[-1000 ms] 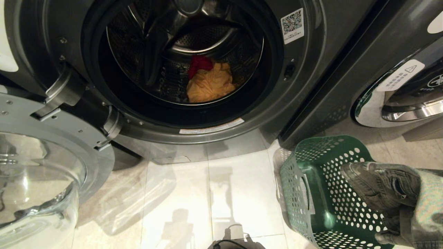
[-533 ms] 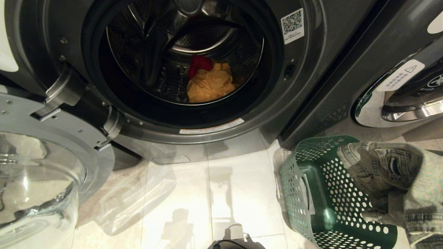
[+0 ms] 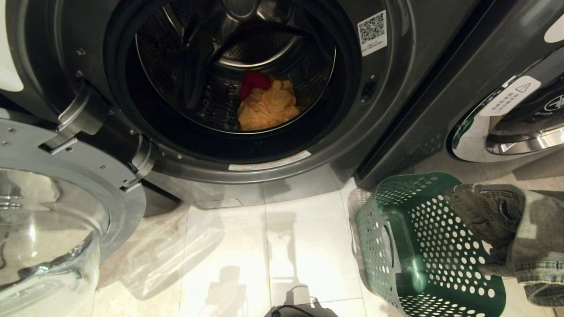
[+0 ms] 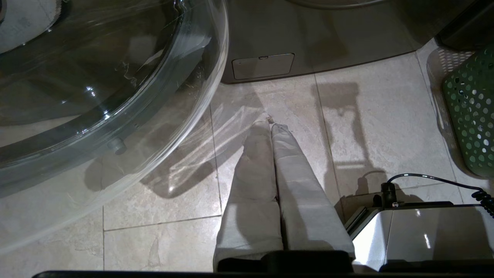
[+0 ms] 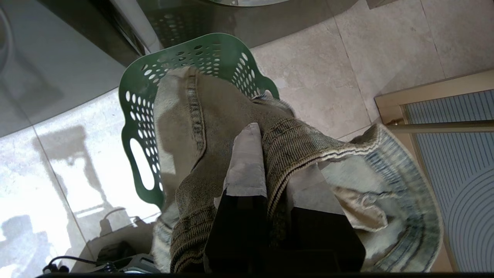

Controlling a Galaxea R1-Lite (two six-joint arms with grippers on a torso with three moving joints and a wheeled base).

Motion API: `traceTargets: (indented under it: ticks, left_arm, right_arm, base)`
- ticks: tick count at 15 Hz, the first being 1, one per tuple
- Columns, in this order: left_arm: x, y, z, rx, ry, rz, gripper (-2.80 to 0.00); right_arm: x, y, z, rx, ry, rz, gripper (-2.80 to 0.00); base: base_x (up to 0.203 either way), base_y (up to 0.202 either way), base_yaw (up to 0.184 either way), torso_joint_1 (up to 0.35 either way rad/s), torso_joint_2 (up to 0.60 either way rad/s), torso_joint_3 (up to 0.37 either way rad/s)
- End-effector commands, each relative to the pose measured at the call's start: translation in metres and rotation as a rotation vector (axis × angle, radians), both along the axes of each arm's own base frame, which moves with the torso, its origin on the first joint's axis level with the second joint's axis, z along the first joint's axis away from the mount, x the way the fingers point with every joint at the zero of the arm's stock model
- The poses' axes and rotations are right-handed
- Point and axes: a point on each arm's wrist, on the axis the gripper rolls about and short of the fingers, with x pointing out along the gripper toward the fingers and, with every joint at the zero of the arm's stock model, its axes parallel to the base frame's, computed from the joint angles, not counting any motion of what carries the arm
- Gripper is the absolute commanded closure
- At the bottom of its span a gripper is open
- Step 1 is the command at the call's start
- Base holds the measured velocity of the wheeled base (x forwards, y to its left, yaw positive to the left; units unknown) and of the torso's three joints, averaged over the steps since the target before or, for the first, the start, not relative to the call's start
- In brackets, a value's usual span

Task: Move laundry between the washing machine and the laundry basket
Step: Pick a cloth and place it into the basket

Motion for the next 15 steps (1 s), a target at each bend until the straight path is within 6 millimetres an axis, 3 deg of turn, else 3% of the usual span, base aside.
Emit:
traceTargets:
  ticks: [1, 3, 4, 8, 15]
  left_arm:
    - [0.0, 0.0, 0.0, 0.0, 0.002, 0.0, 0.0]
    - [0.0, 0.0, 0.0, 0.0, 0.002, 0.0, 0.0]
    - [0.0, 0.0, 0.0, 0.0, 0.002, 0.0, 0.0]
    - [0.0, 0.0, 0.0, 0.0, 0.002, 0.0, 0.0]
    - [0.0, 0.0, 0.0, 0.0, 0.002, 0.0, 0.0]
  right_arm:
    - [0.008, -0.001, -0.004, 0.003, 0.014, -0.001, 0.0]
    - [0.016, -0.002, -0.007, 0.001, 0.012, 0.001, 0.0]
    - [0.019, -0.003, -0.007, 0.001, 0.014, 0.001, -2.8]
    - [0.033, -0.005, -0.01, 0.009, 0.032, 0.001, -2.8]
    - [0.03, -0.002, -0.008, 0.042, 0.036, 0.107, -2.8]
  base:
    - [0.0, 0.0, 0.0, 0.0, 0.0, 0.0]
    - [0.0, 0.0, 0.0, 0.0, 0.0, 0.0]
    - [0.0, 0.0, 0.0, 0.0, 0.0, 0.0]
    - [0.0, 0.0, 0.0, 0.0, 0.0, 0.0]
    - [0.0, 0.0, 0.0, 0.0, 0.0, 0.0]
